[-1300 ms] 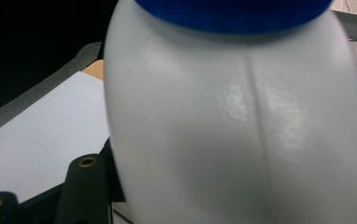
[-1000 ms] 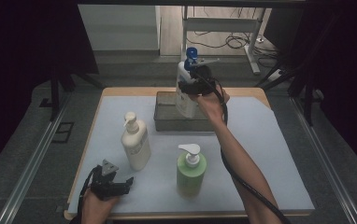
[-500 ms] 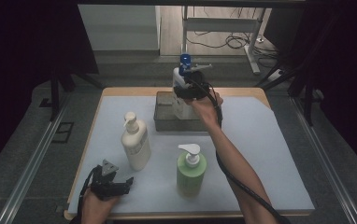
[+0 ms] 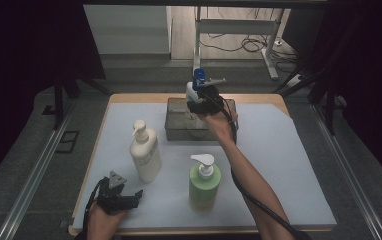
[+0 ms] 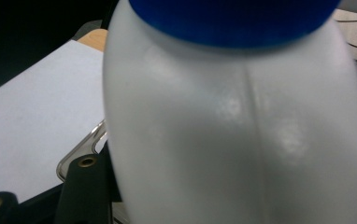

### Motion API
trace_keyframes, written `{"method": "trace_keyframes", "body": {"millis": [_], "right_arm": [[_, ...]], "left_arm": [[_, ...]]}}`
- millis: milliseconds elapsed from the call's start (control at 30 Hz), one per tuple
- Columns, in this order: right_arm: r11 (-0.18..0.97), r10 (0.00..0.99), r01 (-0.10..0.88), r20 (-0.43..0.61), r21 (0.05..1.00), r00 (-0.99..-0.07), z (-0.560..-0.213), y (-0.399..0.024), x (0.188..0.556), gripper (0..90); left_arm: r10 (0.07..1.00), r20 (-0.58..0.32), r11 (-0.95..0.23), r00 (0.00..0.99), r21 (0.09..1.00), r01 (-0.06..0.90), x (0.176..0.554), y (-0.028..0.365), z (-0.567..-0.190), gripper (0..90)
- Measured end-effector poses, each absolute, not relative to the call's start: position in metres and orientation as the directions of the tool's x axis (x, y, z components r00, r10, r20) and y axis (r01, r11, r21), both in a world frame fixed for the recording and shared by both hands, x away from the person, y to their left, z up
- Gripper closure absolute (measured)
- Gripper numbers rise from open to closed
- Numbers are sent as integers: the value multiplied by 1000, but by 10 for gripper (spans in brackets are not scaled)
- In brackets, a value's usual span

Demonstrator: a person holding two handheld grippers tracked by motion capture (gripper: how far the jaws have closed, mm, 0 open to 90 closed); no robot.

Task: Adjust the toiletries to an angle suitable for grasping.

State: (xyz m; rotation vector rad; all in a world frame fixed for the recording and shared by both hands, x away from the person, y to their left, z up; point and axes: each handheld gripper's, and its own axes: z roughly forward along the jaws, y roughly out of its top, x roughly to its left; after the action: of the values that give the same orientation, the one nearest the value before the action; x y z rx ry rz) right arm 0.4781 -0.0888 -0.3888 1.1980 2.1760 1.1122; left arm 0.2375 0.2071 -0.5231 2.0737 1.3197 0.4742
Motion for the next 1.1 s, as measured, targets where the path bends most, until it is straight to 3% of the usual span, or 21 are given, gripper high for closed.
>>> {"method": "trace_keyframes", "body": {"millis": [467,833,1100], "right_arm": [[353,825,495,-15,794,-565,-402,-86,475,394],[347,802,490,18,799,-596,-405,-93,476,341],[346,789,486,31,802,-614,-405,-104,466,363]], "left_arm": [[900,-30,-302,434,673,675,237,207,-523,123],[900,-30,-303,434,673,675,237,207,-523,123],[901,-30,-302,433,673,675,237,207,-523,123]]}}
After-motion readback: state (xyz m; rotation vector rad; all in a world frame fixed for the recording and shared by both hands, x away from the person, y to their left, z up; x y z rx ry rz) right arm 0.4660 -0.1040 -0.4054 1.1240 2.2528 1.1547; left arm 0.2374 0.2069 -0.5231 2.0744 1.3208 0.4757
